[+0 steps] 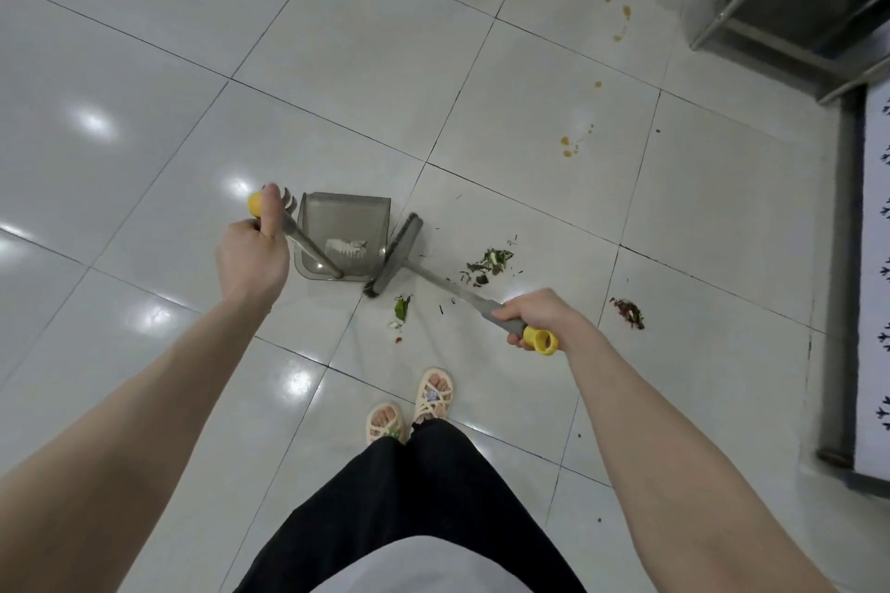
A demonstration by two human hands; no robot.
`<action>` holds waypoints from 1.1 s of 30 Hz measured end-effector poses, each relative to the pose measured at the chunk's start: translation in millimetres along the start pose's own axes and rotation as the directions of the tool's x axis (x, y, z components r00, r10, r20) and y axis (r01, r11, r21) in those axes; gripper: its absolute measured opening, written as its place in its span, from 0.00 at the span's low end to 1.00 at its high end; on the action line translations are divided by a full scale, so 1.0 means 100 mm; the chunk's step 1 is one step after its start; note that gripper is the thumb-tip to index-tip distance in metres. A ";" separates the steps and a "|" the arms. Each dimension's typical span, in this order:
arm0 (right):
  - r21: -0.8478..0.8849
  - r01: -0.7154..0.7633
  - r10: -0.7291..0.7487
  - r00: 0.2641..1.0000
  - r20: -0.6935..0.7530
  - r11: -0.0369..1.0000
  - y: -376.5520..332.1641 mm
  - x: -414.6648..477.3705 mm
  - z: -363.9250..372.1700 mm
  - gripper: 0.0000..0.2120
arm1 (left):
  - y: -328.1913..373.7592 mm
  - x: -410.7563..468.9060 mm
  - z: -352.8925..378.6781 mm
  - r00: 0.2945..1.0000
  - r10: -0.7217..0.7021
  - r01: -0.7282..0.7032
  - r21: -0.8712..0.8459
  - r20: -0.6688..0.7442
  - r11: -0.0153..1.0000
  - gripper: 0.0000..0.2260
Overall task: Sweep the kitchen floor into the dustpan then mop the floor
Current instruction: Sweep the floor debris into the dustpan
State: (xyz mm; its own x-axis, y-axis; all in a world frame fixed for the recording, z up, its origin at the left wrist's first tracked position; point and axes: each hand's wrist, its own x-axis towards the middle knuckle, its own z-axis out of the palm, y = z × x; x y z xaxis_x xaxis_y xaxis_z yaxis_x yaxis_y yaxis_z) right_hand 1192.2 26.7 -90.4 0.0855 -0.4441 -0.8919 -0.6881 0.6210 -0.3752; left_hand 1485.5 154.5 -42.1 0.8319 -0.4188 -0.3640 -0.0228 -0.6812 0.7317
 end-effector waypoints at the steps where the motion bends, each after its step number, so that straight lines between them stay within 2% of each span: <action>1: -0.019 0.001 -0.001 1.000 0.021 1.000 0.01 -0.01 0.09 0.18 | -0.05 -0.02 -0.06 1.000 -0.008 0.008 -0.002 -0.007 1.000 0.35; 8: -0.195 0.020 0.003 0.994 0.113 0.981 0.03 -0.06 0.55 0.15 | -0.28 -0.29 -0.27 0.997 -0.071 0.072 -0.042 0.008 0.997 0.30; 14: -0.334 -0.019 0.060 0.992 0.111 0.942 0.20 0.02 0.33 0.16 | -0.29 -0.64 -0.12 0.994 -0.112 0.112 -0.020 -0.003 0.993 0.28; 18: -0.371 -0.029 0.073 0.992 0.104 0.928 0.37 0.17 -0.14 0.18 | -0.26 -0.89 0.17 0.992 -0.128 0.128 -0.011 -0.023 0.992 0.30; 26: -0.382 -0.053 0.082 0.995 0.060 0.923 0.66 0.45 -1.69 0.17 | 0.08 -1.57 1.17 0.982 -0.164 0.160 -0.046 -0.091 0.986 0.43; 33: -0.361 -0.064 0.061 0.998 -0.019 0.930 0.94 0.47 -2.71 0.16 | 0.40 -2.03 1.83 0.965 -0.239 0.221 -0.157 -0.109 0.963 0.31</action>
State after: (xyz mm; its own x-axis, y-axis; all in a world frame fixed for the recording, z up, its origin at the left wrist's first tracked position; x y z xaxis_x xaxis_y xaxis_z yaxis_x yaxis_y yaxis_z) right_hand 935.8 -110.8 -99.2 0.0300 -0.4174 -0.9082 -0.9058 0.3729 -0.2013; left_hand 1214.2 102.2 -44.0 0.8686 -0.1753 -0.4634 0.2489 -0.6544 0.7140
